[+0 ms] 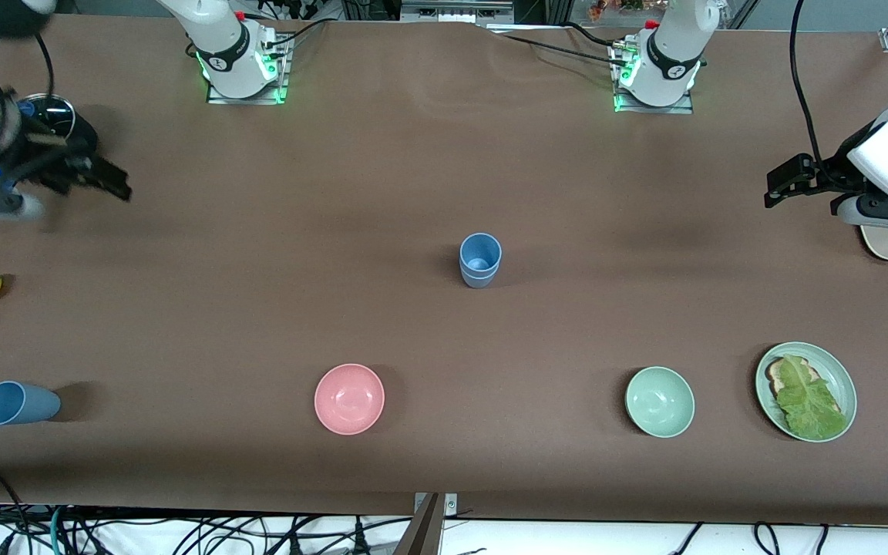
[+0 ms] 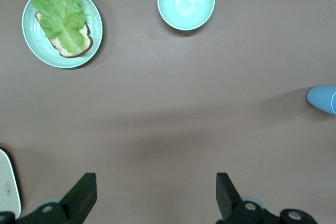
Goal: Stack blue cups with both arms
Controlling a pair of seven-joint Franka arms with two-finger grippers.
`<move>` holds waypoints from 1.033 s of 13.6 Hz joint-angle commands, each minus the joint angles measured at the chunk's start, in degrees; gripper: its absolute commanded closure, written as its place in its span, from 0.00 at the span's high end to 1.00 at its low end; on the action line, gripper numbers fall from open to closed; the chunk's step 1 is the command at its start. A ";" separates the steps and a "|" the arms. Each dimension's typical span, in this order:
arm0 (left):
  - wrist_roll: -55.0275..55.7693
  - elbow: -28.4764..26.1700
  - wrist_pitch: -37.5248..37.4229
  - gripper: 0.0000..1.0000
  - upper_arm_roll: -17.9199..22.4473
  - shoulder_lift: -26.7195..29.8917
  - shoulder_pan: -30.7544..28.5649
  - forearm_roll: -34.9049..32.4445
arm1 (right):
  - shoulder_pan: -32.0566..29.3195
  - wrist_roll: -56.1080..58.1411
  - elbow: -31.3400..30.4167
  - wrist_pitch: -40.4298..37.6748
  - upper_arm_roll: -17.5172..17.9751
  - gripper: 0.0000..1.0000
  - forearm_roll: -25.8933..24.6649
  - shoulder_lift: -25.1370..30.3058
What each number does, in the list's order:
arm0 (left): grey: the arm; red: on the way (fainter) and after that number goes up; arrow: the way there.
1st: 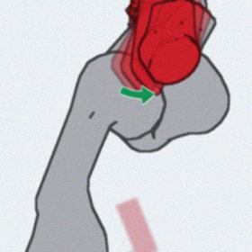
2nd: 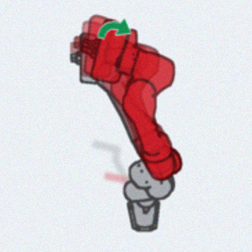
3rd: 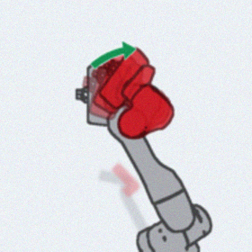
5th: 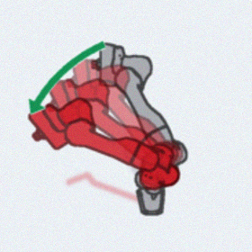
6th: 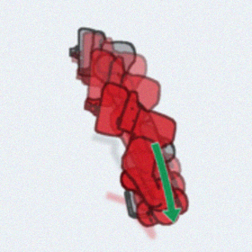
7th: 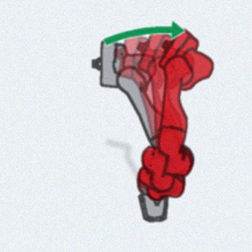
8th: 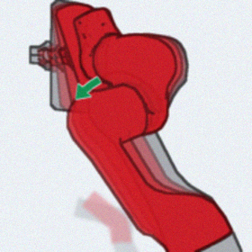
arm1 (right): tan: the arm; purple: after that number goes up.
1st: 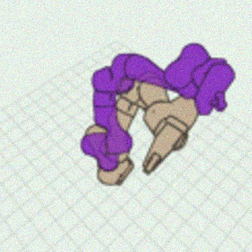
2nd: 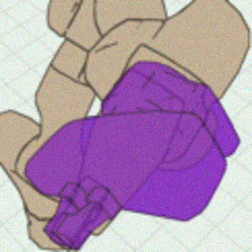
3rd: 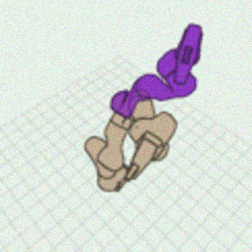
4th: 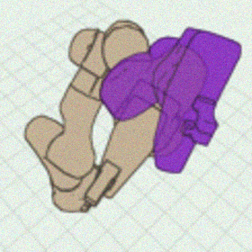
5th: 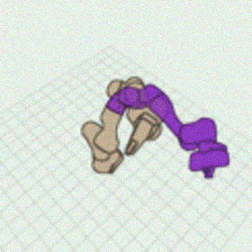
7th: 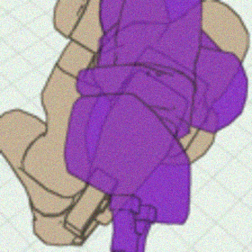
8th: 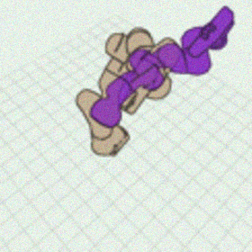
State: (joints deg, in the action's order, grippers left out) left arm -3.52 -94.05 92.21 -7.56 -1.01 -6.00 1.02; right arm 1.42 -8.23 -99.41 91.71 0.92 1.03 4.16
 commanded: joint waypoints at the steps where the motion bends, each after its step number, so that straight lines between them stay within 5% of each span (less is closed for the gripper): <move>1: -1.05 -0.26 -0.28 1.00 0.01 0.93 0.11 0.82 | -2.91 0.76 -1.76 -0.31 2.50 1.00 -0.68 3.92; 14: -0.96 -0.26 -0.37 1.00 -0.08 0.93 0.11 0.82 | -3.00 0.58 5.46 -0.13 2.33 1.00 -0.50 -2.58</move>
State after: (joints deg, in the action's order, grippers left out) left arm -3.52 -94.04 92.22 -7.69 -1.00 -5.84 1.02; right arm -0.72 -8.14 -96.86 92.44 2.43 1.03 3.63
